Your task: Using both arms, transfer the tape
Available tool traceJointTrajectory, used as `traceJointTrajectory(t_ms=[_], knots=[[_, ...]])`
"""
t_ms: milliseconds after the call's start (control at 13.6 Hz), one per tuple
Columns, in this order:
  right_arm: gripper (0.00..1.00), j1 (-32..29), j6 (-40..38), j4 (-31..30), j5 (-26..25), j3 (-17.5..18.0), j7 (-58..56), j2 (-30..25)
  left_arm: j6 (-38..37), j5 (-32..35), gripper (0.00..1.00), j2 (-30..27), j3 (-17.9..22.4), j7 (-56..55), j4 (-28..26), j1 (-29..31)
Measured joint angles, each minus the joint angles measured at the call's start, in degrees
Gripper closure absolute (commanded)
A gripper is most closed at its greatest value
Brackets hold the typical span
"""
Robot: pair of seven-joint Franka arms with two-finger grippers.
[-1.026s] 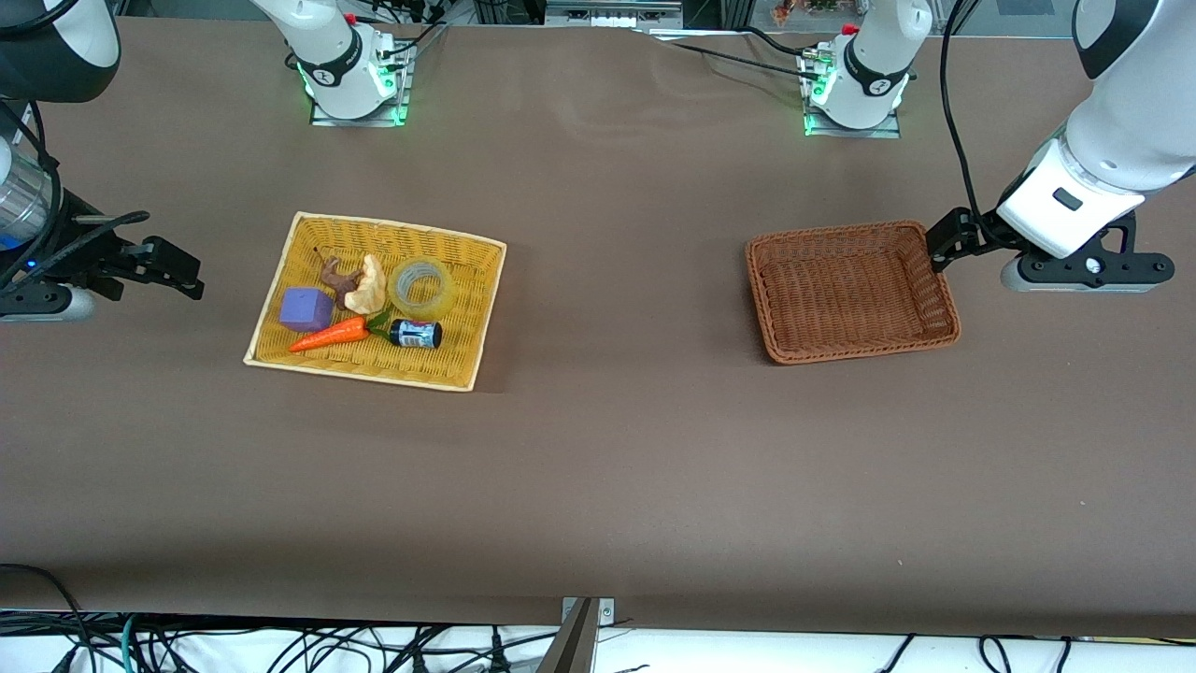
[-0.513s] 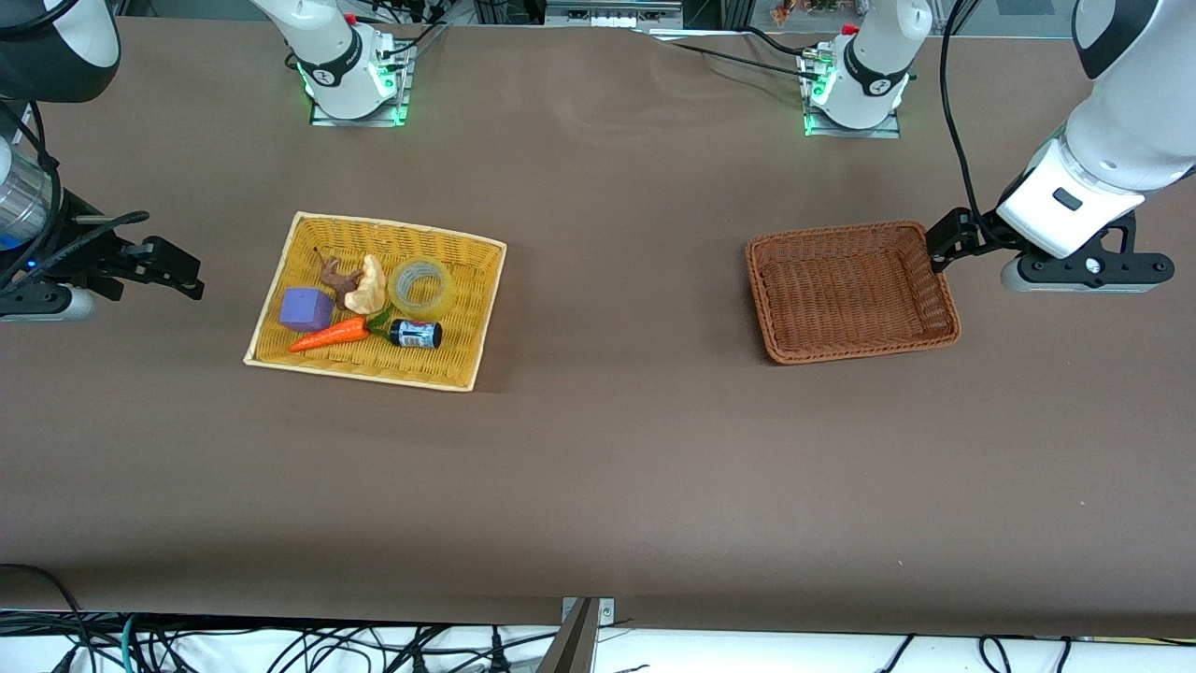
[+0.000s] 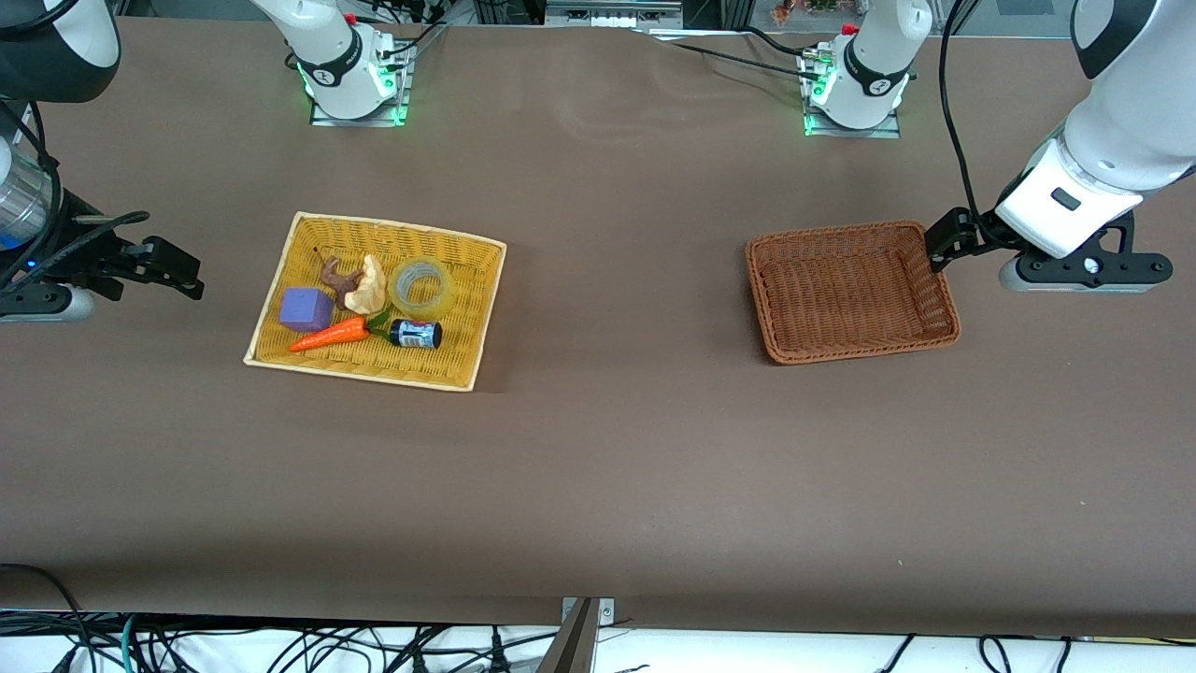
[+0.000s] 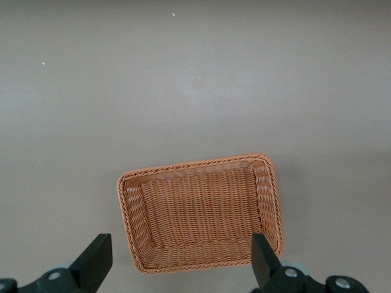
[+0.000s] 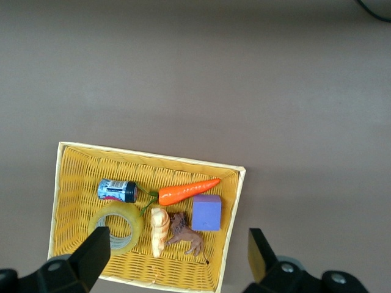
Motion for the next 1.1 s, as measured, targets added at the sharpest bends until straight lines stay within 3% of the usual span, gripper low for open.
traceJointTrajectory(t_ms=[806,1099], knots=[[0.0,0.5,0.0,-0.2,0.1,0.1,0.0,1.1,0.0,0.0,0.0,0.0,-0.1,0.0,0.0,0.0],[0.0,5.9,1.5,-0.3,0.3,0.4,8.1,3.1,0.0,0.0,0.0,0.0,-0.1,0.0,0.0,0.0]])
